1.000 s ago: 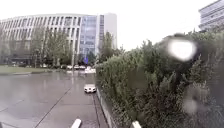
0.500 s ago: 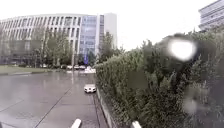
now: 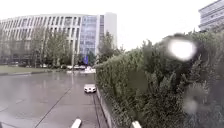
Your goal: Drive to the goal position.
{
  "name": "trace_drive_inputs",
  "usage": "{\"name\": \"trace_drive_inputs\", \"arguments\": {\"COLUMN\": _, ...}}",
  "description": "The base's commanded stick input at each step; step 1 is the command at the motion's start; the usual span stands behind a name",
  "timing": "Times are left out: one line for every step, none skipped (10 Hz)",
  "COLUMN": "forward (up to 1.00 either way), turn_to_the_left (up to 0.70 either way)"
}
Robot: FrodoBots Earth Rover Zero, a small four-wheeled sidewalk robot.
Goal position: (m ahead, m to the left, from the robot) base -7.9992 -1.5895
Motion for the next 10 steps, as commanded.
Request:
{"name": "trace_drive_inputs", "arguments": {"forward": 0.04, "turn_to_the_left": 0.00}}
{"name": "trace_drive_inputs", "arguments": {"forward": 0.04, "turn_to_the_left": 0.00}}
{"name": "trace_drive_inputs", "arguments": {"forward": 0.04, "turn_to_the_left": 0.00}}
{"name": "trace_drive_inputs", "arguments": {"forward": 0.04, "turn_to_the_left": 0.00}}
{"name": "trace_drive_inputs", "arguments": {"forward": 0.04, "turn_to_the_left": 0.00}}
{"name": "trace_drive_inputs", "arguments": {"forward": 0.04, "turn_to_the_left": 0.00}}
{"name": "trace_drive_inputs", "arguments": {"forward": 0.04, "turn_to_the_left": 0.00}}
{"name": "trace_drive_inputs", "arguments": {"forward": 0.04, "turn_to_the_left": 0.00}}
{"name": "trace_drive_inputs", "arguments": {"forward": 0.04, "turn_to_the_left": 0.00}}
{"name": "trace_drive_inputs", "arguments": {"forward": 0.04, "turn_to_the_left": 0.00}}
